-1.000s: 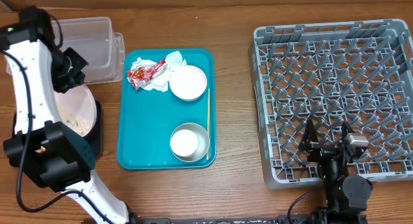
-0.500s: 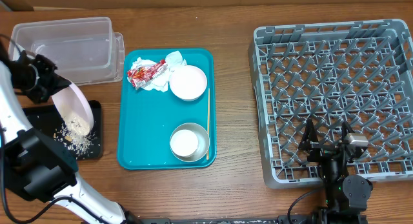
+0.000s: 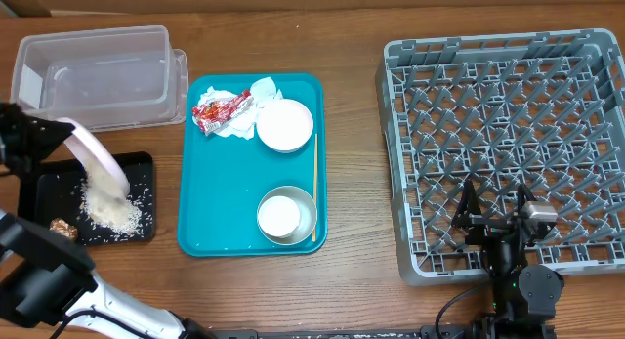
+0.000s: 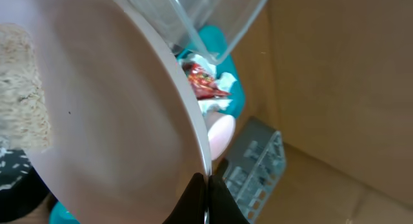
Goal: Sort waste into correct bins and load items into the dishwasher
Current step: 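Tilt the plate to dump the rice onto the black tray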
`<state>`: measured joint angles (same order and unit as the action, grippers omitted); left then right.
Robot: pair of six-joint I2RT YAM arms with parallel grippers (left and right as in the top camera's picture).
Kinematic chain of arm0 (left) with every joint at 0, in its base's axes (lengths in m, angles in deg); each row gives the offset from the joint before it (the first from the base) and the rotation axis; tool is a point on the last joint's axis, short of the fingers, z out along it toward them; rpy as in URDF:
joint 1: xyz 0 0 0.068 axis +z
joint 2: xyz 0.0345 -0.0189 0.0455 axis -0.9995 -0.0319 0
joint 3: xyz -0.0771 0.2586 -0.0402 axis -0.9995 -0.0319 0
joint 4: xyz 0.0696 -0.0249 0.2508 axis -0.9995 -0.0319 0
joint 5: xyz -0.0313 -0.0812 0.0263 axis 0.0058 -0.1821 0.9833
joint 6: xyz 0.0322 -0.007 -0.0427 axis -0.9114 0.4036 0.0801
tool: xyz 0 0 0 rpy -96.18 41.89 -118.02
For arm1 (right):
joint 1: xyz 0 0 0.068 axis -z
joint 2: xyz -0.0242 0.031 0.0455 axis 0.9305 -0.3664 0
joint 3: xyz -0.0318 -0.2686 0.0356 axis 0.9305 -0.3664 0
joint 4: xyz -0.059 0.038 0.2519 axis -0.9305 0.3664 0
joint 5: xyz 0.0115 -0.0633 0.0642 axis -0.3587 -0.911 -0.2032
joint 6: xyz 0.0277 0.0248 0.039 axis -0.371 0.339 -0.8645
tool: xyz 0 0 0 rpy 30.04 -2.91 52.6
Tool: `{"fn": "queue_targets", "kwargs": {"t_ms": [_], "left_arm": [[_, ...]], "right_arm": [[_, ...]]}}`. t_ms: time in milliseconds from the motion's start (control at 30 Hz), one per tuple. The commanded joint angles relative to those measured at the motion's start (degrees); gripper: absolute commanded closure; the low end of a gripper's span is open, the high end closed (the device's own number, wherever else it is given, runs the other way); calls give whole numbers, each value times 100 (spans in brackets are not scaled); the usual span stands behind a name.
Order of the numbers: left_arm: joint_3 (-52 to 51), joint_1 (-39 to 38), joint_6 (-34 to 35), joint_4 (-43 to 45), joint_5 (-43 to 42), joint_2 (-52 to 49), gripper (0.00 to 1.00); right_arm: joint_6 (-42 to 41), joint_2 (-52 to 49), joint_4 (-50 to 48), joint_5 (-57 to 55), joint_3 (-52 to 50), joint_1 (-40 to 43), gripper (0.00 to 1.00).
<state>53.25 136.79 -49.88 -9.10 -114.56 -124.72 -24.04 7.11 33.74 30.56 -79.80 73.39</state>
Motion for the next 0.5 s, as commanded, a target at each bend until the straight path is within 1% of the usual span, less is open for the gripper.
{"fn": "queue_targets", "kwargs": {"t_ms": [0, 33, 100, 200, 267, 333, 467], "left_arm": [[149, 385, -866, -249, -907, -50, 96], [149, 573, -1115, -197, -752, -50, 96], [146, 776, -1102, -302, -688, -50, 96], [146, 1027, -1443, -470, -997, -50, 96], [144, 1139, -1467, -562, -1056, -50, 96], [144, 1233, -1773, -717, -1331, -50, 96], [142, 1250, -1886, -702, -1349, -50, 96]], "right_arm": [[2, 48, -50, 2, -61, 22, 0], [2, 48, -48, 4, -61, 22, 0], [2, 48, -48, 4, -61, 22, 0], [2, 48, -50, 4, -61, 22, 0], [2, 48, -50, 2, -61, 22, 0], [2, 48, -50, 2, -61, 22, 0], [2, 48, -50, 2, -61, 22, 0]]}}
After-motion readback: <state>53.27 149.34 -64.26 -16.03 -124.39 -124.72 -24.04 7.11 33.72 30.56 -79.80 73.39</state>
